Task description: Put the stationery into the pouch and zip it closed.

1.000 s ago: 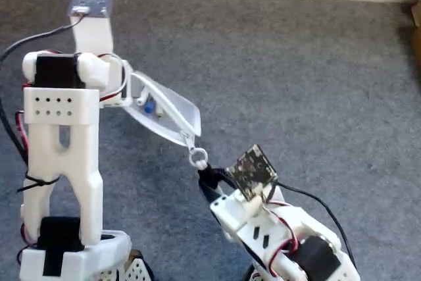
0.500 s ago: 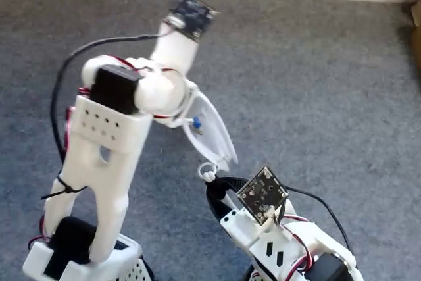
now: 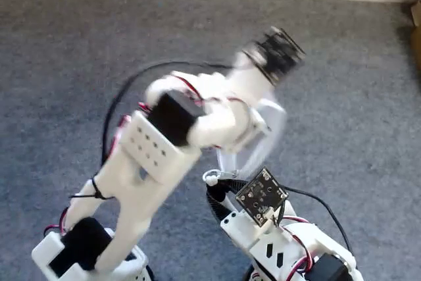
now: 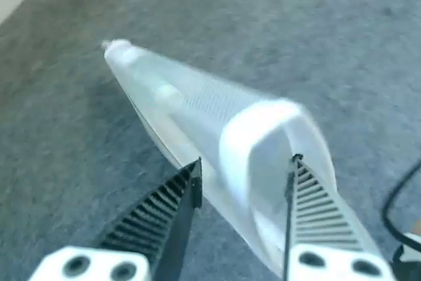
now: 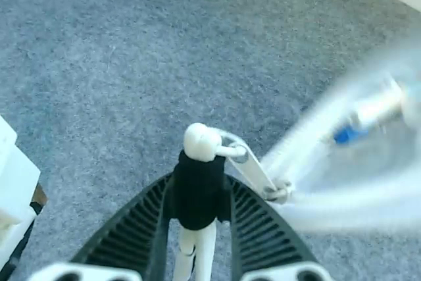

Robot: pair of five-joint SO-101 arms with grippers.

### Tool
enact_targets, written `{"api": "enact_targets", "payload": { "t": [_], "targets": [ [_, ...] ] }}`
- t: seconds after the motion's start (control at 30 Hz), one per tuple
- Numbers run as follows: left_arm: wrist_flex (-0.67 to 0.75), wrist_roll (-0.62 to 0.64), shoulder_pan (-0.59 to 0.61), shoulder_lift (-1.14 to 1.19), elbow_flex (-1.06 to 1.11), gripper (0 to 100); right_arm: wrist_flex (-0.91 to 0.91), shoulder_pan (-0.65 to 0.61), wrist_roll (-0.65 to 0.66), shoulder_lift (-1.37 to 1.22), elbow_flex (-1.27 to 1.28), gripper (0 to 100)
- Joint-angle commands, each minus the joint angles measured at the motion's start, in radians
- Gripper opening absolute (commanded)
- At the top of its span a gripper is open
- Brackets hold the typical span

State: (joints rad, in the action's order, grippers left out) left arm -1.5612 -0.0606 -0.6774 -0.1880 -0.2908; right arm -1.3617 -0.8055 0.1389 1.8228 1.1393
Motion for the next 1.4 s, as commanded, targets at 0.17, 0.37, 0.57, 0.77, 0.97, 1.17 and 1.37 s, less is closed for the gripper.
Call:
{"api": "enact_targets", "payload": {
  "t": [0.17, 0.37, 0.57, 0.77, 0.97, 1.17, 1.37],
  "targets": [
    [0.014, -0.009, -0.039, -0.015, -0.056, 26, -0.002, -0.004, 0.017, 0.015, -0.051, 0.5],
    [-0.017, -0.011, 0.058, -0.047, -0.114, 26, -0.016, 0.002, 0.015, 0.015, -0.058, 0.5],
    [-0.143, -0.161, 0.088, -0.171, -0.142, 26, -0.059, 0.140, 0.015, 0.015, -0.151, 0.5],
    [-0.181, -0.233, 0.180, -0.240, -0.113, 26, -0.088, 0.217, 0.014, 0.015, -0.254, 0.5],
    [-0.178, -0.339, 0.179, -0.337, 0.074, 26, -0.084, 0.308, 0.011, 0.015, -0.309, 0.5],
    [-0.153, -0.370, 0.058, -0.475, 0.298, 26, -0.064, 0.371, 0.009, 0.015, -0.364, 0.5],
    [0.026, -0.367, -0.001, -0.624, 0.544, 26, -0.073, 0.371, 0.009, 0.015, -0.389, 0.5]
  ]
}}
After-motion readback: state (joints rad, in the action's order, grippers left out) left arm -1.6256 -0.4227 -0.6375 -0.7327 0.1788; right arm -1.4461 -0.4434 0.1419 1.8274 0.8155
